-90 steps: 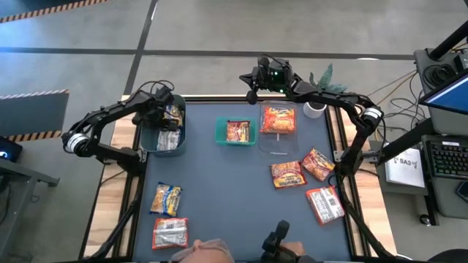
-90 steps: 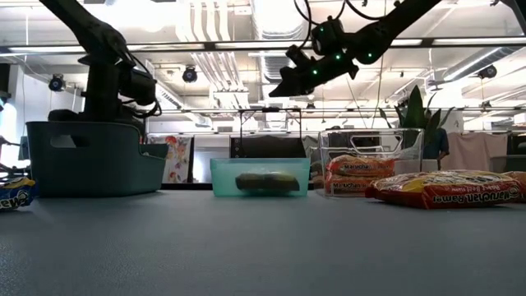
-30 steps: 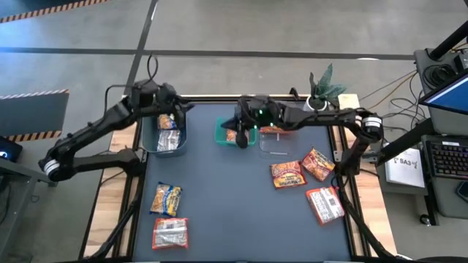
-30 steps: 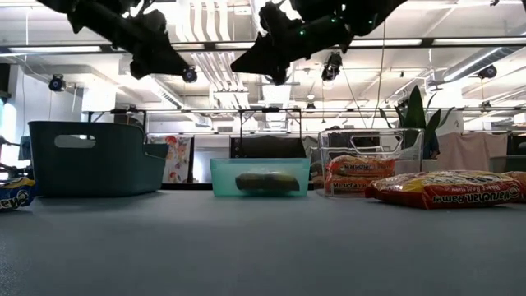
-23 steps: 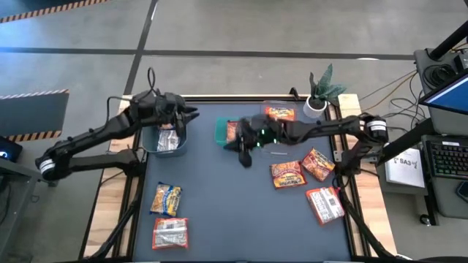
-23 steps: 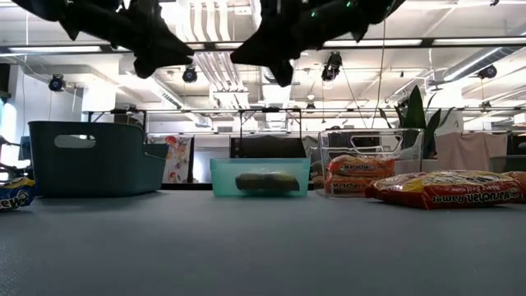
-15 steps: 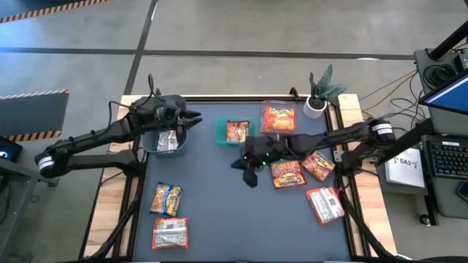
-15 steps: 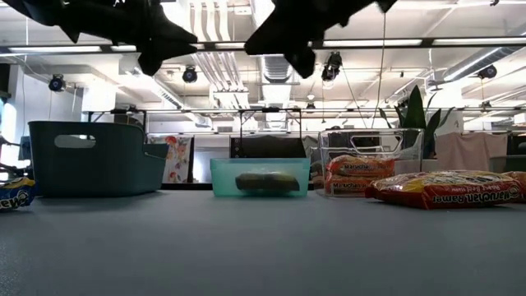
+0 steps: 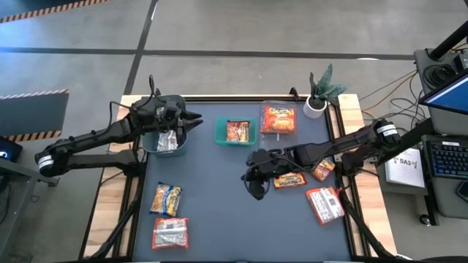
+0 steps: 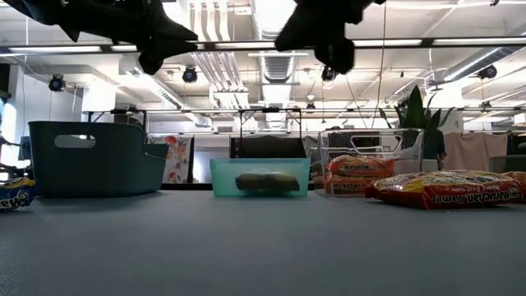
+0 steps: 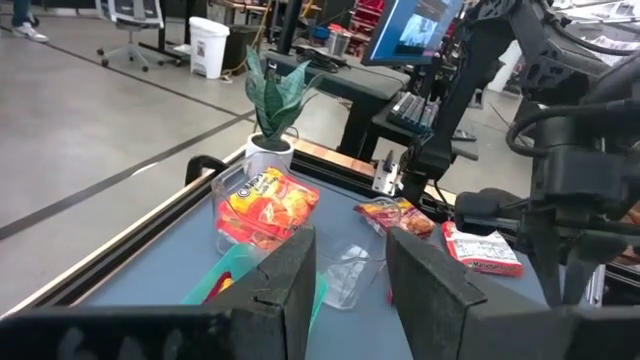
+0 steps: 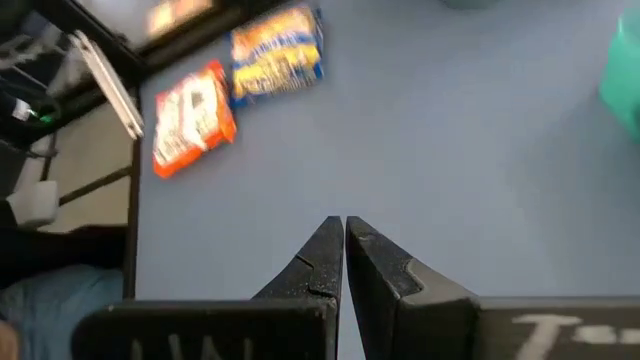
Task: Sort Maruchan noodles
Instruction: Put the left red noodle pack into the light blue bin
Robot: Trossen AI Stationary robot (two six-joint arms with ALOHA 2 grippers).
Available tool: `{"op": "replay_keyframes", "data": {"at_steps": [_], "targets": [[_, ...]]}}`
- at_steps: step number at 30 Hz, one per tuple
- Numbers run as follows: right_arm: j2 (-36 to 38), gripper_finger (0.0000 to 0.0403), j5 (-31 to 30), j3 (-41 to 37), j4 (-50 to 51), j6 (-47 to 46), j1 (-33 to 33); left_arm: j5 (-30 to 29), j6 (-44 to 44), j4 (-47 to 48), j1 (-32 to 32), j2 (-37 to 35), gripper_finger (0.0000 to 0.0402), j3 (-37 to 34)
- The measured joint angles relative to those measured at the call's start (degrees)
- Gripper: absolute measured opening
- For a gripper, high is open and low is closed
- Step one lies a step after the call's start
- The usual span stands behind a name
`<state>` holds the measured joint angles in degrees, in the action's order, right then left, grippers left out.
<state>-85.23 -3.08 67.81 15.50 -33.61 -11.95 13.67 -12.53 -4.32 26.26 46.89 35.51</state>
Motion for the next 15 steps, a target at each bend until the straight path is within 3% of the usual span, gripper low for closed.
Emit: {"op": "replay_keyframes", "data": {"at_steps": [15], "targets": [[1.47,0.0009,1.59,0.00,20.54,-19.48,-5.21,-0.02,-1.01,-3.85,-3.35,0.72,0.0107,-0.07]]}}
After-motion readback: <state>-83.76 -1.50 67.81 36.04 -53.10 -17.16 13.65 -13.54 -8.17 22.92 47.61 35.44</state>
